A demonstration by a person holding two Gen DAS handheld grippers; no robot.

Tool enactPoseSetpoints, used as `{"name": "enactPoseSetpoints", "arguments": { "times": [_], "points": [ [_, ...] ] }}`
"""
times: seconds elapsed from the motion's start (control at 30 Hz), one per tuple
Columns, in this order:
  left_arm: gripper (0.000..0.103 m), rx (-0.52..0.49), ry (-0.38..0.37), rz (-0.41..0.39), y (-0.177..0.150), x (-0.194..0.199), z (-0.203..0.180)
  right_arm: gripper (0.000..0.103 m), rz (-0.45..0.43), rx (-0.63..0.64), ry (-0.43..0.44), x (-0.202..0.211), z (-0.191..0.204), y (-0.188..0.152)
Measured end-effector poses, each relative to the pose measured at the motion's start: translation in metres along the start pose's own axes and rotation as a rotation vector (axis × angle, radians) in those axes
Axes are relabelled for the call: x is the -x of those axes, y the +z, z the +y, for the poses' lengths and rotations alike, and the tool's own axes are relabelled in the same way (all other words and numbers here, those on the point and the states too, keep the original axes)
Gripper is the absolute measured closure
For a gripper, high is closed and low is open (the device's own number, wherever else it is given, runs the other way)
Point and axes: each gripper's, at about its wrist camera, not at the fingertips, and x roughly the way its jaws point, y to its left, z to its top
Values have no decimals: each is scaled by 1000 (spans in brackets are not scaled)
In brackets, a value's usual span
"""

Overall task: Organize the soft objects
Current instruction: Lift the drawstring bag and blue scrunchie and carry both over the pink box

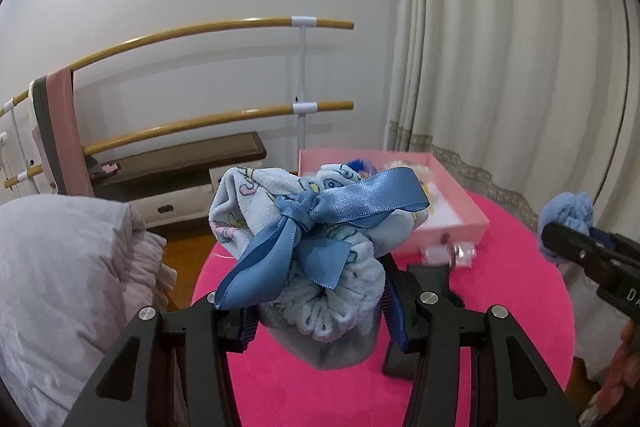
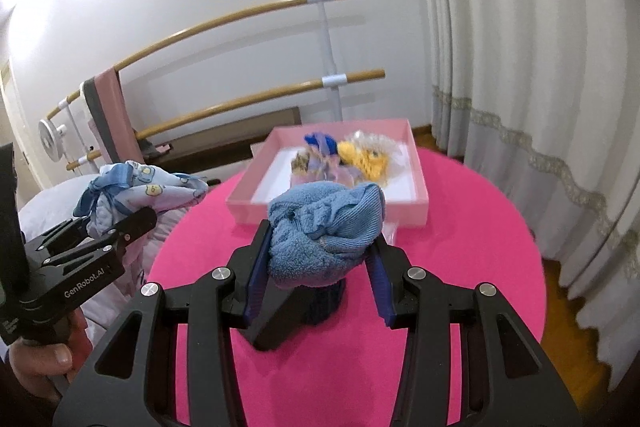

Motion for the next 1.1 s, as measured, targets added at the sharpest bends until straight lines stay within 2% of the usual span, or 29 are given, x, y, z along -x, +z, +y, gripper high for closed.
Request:
{"name": "enactPoseSetpoints", "arguments": {
  "times": [0.2,0.5,0.83,1.1],
  "points": [
    [56,4,0,-28,32,-15,0,62,-43,30,-18,-6,-3,41],
    [54,10,-5,-38,77,-60,-10,62,-24,13,-22,-52,-17,94],
    [54,-2,-17,56,122,-158,-18,62,106,-50,-24,-129,-50,115],
    [54,12,-22,142,150,-239,-21,61,171,-68,-33,-170,-68,116]
  ]
}}
